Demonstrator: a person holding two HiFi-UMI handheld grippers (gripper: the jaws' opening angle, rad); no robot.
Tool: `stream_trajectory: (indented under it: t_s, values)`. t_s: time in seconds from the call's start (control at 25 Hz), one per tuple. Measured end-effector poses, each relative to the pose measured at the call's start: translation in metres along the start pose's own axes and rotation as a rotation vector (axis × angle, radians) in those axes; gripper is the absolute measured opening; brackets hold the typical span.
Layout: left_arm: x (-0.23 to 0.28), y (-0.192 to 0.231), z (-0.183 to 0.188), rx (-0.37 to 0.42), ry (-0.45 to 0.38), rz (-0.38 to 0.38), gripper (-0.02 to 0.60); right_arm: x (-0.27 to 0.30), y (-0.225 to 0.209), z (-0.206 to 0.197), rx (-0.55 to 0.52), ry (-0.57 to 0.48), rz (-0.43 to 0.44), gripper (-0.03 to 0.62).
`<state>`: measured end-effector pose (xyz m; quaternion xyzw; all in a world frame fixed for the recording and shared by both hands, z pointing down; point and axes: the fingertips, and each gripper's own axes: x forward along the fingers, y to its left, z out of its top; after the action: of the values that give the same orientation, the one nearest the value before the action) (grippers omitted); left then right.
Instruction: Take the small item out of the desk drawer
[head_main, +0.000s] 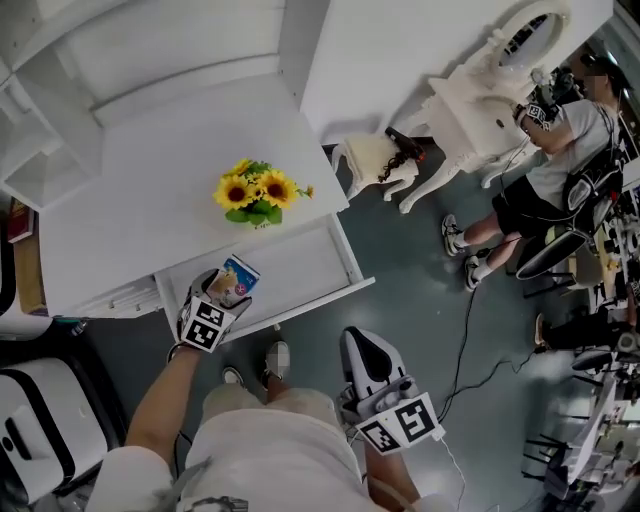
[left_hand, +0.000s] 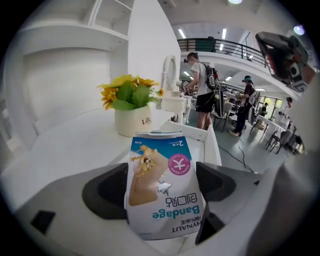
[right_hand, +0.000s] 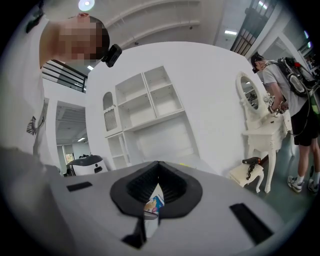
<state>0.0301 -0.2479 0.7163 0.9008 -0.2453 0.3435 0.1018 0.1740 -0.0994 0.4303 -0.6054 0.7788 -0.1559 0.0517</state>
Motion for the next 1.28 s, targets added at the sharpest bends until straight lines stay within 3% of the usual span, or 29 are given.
stream_trajectory:
  t_s: [0.36, 0.64, 1.28]
  values:
    - [-0.081, 0.029, 0.036, -0.143, -0.215, 0.118, 0.431, 0.023, 0.042, 0.004, -0.037, 0.005, 0.142, 0.011]
    - [-0.137, 0.047, 0.058, -0.225, -0.371, 0.192, 0.431, 0.036, 0.057, 0.013, -0.057, -0.013, 0.185, 0.011]
    - [-0.294, 0.096, 0.131, -0.239, -0.724, 0.345, 0.431, 0.064, 0.075, 0.039, -0.089, -0.070, 0.226, 0.011]
